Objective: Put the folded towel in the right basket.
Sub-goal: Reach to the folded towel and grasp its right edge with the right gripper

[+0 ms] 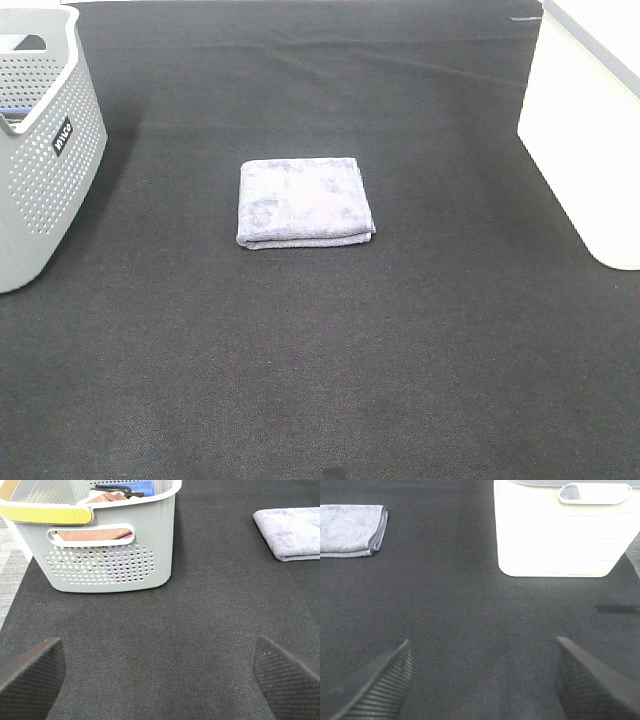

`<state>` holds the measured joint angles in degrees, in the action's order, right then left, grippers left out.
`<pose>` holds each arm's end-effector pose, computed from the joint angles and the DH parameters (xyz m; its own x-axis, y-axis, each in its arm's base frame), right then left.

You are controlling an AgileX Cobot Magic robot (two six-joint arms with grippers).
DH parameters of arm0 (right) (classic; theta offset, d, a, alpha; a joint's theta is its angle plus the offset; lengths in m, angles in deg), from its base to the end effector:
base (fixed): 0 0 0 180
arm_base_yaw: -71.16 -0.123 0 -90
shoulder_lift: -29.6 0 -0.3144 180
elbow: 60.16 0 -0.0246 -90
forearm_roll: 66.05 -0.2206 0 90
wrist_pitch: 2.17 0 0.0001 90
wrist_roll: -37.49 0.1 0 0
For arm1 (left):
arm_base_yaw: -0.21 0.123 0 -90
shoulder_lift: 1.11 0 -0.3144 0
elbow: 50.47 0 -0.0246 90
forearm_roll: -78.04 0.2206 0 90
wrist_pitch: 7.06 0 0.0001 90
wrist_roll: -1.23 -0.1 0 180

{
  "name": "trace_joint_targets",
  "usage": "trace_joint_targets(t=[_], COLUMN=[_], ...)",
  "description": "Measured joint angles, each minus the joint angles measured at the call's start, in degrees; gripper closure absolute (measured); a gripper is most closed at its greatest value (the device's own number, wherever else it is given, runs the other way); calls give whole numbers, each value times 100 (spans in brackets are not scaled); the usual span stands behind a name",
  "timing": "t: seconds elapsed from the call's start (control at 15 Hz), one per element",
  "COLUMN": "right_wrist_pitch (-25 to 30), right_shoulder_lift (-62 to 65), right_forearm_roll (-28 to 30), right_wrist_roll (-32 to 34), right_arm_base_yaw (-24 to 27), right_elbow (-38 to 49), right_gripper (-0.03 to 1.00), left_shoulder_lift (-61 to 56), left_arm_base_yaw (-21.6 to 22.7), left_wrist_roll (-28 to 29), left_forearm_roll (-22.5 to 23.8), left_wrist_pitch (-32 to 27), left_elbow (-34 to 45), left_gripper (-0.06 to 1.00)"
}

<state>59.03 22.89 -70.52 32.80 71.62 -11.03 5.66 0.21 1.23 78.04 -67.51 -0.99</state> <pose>-0.0546 0.0073 0.2586 -0.4507 -0.0405 -0.8918 -0.0728 0.9973 -0.0085 -0.0532 0.0000 0.2581 -0.4493 0.0000 -0.8934 0.0000 1.0000 0.0000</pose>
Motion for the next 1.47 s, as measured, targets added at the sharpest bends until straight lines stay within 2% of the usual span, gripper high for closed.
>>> trace_joint_targets(t=[1.47], right_wrist_pitch=[0], right_shoulder_lift=[0], right_forearm_roll=[0], right_wrist_roll=[0], right_arm_base_yaw=[0], right_elbow=[0], right_gripper=[24], left_shoulder_lift=[0], left_arm_base_yaw=[0], left_wrist_roll=[0], left_forearm_roll=[0], left_wrist_pitch=[0], left_elbow=[0], left_gripper=[-3])
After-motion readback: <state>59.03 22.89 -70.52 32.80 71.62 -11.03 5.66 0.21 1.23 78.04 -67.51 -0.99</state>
